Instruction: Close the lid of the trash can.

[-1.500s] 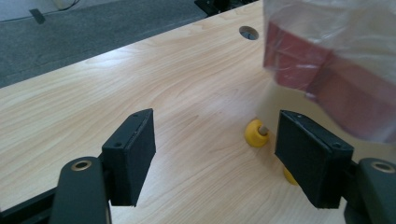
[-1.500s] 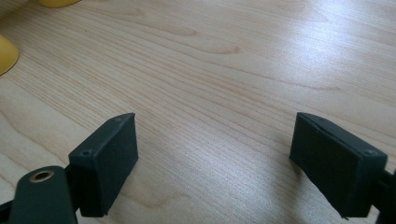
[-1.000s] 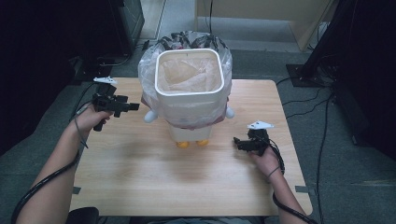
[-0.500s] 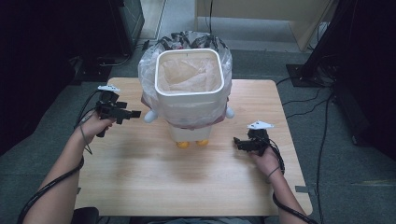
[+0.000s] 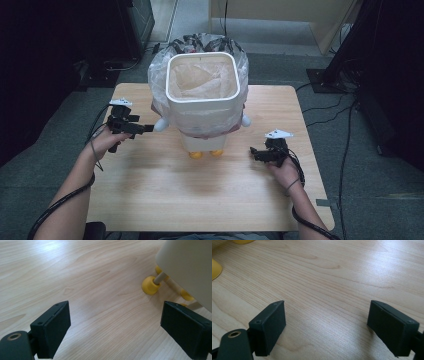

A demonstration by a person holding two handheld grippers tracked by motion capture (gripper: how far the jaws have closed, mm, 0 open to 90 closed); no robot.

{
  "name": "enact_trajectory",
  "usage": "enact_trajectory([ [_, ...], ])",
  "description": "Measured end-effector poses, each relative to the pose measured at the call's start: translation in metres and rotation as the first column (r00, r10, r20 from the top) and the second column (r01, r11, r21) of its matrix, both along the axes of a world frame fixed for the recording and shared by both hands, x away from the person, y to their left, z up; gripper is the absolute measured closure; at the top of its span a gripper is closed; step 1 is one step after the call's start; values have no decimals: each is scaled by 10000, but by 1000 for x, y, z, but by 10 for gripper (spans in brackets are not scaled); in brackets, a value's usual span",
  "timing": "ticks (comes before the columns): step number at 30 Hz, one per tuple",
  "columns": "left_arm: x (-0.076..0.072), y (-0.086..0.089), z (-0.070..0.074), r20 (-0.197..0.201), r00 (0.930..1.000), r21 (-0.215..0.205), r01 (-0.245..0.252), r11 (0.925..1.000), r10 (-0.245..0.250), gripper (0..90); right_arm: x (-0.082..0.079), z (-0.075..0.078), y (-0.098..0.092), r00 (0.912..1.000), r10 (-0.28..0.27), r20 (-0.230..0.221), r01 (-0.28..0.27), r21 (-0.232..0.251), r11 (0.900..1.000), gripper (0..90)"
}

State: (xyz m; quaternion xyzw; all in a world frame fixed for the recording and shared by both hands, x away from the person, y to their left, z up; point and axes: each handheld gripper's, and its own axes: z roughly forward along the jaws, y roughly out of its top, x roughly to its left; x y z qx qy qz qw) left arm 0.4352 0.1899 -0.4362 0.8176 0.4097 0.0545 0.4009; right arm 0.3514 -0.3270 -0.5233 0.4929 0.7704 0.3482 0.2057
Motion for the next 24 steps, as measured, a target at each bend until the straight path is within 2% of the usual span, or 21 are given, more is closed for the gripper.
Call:
enact_trajectory([
  [1, 0, 0, 0, 0, 10000, 0, 0, 10000, 0, 97, 0, 0, 0, 10000, 0, 0, 0, 0, 10000, 148],
  [2, -2, -1, -3, 282, 9993, 186, 226, 9996, -231, 138, 0, 0, 0, 10000, -8, -10, 8, 10, 10000, 148],
  [7, -3, -3, -10, 177, 9997, 53, 194, 9998, -194, 137, 0, 0, 0, 10000, -10, -11, 10, 10, 10000, 148],
  [10, -6, -5, -18, 255, 9991, 227, 329, 9992, -335, 137, 0, 0, 0, 10000, -15, -10, 15, 13, 10000, 148],
  [15, -7, -8, -27, 244, 9992, 192, 320, 9993, -325, 137, 0, 0, 0, 10000, -18, -10, 18, 14, 10000, 148],
  [19, -10, -12, -34, 437, 9981, 480, 415, 9980, -436, 137, 0, 0, 0, 10000, -17, -11, 17, 13, 10000, 148],
  [24, -15, -15, -44, 387, 9979, 348, 498, 9982, -511, 137, 0, 0, 0, 10000, -20, -11, 20, 15, 10000, 148],
])
